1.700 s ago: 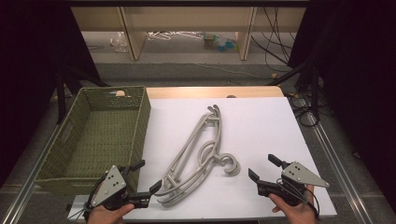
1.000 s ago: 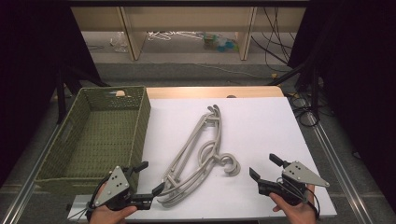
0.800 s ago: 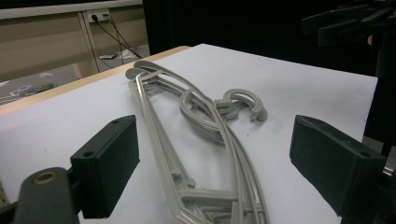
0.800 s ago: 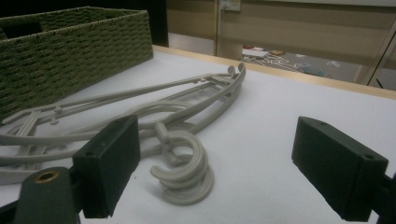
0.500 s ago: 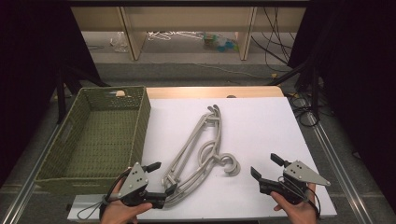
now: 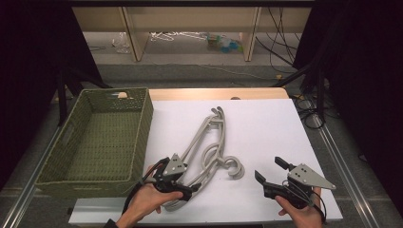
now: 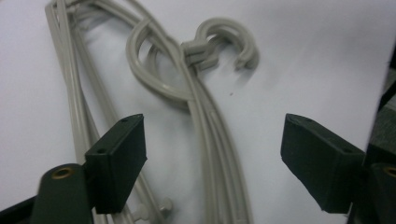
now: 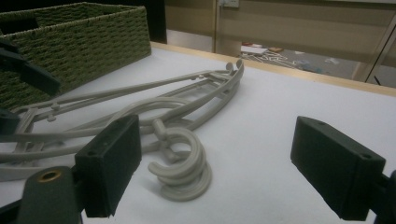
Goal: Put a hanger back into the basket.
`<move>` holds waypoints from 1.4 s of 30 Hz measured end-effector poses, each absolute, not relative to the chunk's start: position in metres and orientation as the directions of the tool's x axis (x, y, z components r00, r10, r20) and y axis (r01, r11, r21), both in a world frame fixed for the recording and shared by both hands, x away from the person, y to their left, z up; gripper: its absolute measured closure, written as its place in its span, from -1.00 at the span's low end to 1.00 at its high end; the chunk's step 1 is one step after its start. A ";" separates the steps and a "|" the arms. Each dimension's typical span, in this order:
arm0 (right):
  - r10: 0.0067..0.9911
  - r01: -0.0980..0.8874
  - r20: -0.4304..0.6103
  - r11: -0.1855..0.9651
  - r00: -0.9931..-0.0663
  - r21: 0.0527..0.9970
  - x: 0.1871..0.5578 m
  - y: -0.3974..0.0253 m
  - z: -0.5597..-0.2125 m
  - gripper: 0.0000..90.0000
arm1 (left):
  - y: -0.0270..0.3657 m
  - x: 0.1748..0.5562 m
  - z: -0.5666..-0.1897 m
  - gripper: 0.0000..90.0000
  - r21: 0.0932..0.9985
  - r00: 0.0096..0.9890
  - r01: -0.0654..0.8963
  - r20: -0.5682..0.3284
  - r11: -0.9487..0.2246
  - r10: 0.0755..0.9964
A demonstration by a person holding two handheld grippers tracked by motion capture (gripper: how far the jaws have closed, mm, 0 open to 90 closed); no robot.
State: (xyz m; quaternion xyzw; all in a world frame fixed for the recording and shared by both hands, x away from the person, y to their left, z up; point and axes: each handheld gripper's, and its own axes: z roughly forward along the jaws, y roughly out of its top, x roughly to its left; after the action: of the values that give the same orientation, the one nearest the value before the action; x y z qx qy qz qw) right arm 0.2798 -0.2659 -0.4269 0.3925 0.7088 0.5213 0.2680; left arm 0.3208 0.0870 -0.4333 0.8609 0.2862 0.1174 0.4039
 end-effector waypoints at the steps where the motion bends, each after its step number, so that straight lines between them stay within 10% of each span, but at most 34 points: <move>1: 0.835 0.272 0.030 0.145 -0.549 0.951 0.280 -0.266 -0.427 -0.61 | 0.085 0.325 -0.435 -0.45 0.752 0.800 0.424 -0.048 -0.505 0.599; 21: 0.825 0.279 0.031 0.156 -0.564 0.948 0.281 -0.266 -0.427 -0.58 | 0.049 0.366 -0.451 0.20 0.564 0.818 0.507 -0.076 -0.652 0.570; 42: 0.822 0.297 0.016 0.188 -0.570 0.936 0.280 -0.267 -0.427 -0.55 | 0.055 0.375 -0.452 0.74 0.555 0.787 0.578 -0.182 -0.599 0.590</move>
State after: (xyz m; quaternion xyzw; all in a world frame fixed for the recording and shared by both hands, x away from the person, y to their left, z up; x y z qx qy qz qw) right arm 0.2805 -0.2673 -0.4265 0.3854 0.7261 0.5076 0.2582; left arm 0.3751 0.0546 -0.4520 0.8940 0.3265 0.0101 0.3068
